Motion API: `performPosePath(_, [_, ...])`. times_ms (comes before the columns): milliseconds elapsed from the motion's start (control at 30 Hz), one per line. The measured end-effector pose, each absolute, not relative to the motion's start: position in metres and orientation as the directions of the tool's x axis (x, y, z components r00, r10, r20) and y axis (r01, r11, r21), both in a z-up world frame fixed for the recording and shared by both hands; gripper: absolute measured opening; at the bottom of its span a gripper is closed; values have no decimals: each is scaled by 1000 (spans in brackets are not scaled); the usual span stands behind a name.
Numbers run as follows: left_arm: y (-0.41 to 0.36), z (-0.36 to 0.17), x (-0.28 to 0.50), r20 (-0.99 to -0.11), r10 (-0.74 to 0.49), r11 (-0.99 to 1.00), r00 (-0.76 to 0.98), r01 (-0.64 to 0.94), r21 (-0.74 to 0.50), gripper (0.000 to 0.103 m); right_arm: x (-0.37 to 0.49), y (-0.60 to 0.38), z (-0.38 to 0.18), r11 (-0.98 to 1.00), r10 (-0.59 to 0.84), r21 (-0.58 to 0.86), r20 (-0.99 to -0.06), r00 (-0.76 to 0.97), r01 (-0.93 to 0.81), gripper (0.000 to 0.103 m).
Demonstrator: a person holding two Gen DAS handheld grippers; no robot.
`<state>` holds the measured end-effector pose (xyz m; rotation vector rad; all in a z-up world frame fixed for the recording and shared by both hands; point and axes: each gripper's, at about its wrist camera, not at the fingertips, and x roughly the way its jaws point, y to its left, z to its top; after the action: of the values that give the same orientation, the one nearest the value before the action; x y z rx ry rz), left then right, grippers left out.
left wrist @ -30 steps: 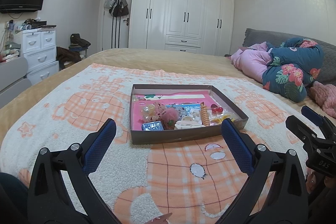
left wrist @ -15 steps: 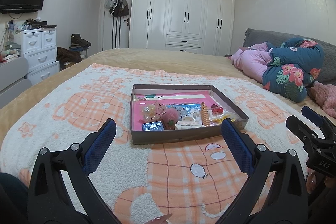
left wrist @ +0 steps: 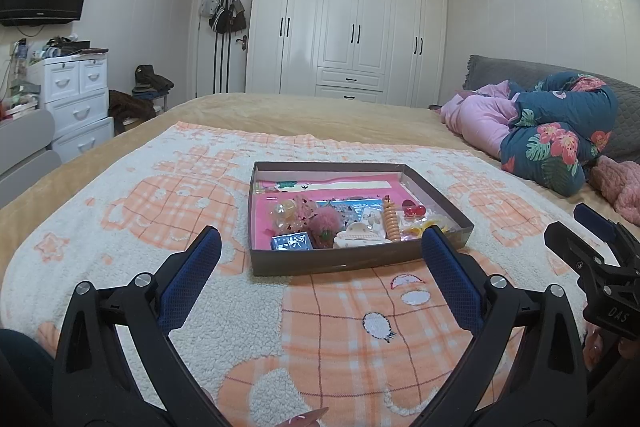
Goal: Organize jewelry
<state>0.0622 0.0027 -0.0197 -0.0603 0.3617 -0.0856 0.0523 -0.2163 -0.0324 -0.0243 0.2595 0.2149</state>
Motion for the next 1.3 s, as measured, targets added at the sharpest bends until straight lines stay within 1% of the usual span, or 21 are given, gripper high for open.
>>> performPosePath(1067, [3, -19, 62, -347, -91, 995, 933, 71, -72, 92, 50, -213, -31, 977, 206, -2, -250, 946, -213, 97])
performPosePath(1300, [7, -18, 65, -366, -66, 997, 928, 46, -64, 92, 49, -214, -30, 978, 200, -3, -256, 946, -207, 97])
